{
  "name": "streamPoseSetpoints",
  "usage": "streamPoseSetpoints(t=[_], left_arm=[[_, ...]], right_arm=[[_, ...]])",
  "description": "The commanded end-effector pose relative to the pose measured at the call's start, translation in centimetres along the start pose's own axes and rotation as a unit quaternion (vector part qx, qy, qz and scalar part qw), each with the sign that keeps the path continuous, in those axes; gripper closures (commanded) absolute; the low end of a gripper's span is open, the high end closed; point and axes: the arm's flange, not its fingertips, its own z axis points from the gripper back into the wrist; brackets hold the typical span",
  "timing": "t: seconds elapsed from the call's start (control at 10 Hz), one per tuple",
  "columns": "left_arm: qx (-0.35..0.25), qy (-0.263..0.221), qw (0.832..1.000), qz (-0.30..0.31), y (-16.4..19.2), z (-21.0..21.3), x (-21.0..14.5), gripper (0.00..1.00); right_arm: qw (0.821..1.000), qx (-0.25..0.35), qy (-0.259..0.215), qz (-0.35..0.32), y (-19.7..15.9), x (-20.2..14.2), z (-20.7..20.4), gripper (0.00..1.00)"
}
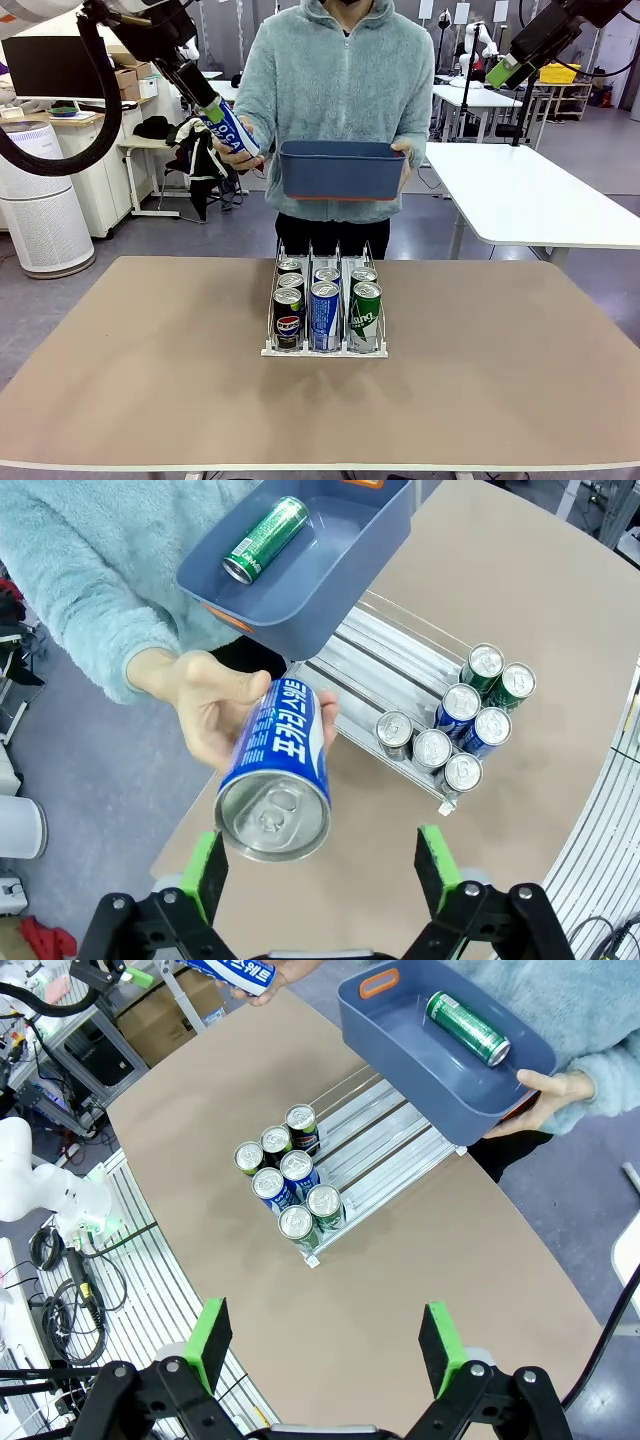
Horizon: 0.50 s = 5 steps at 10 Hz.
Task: Fill the beverage cans into the dispenser.
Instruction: Pick up the Ionic drink handed by the human.
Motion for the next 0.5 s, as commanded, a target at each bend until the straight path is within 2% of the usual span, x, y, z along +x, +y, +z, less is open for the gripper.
streamPoseSetpoints(t=[0.0, 0.2, 0.3, 0.4], left_arm=[[-0.003, 0.009, 1.0, -0.007, -0.18, 0.51, 0.22, 0.0], [0.0, 0.001, 1.0, -0.002, -0.05, 0.19, 0.12, 0.0], [0.0, -0.027, 1.0, -0.008, 0.1, 0.35, 0.34, 0.0], [0.009, -0.028, 0.999, -0.019, 0.67, 0.04, 0.31, 0.0]], right_arm=[[1.0, 0.002, 0.001, 0.0, -0.04, -0.13, -0.09, 0.0], [1.0, 0.002, 0.001, 0.0, -0.04, -0.13, -0.09, 0.0], [1.0, 0.002, 0.001, 0.0, -0.04, -0.13, -0.09, 0.0], [1.0, 0.002, 0.001, 0.0, -0.04, -0.13, -0.09, 0.0]])
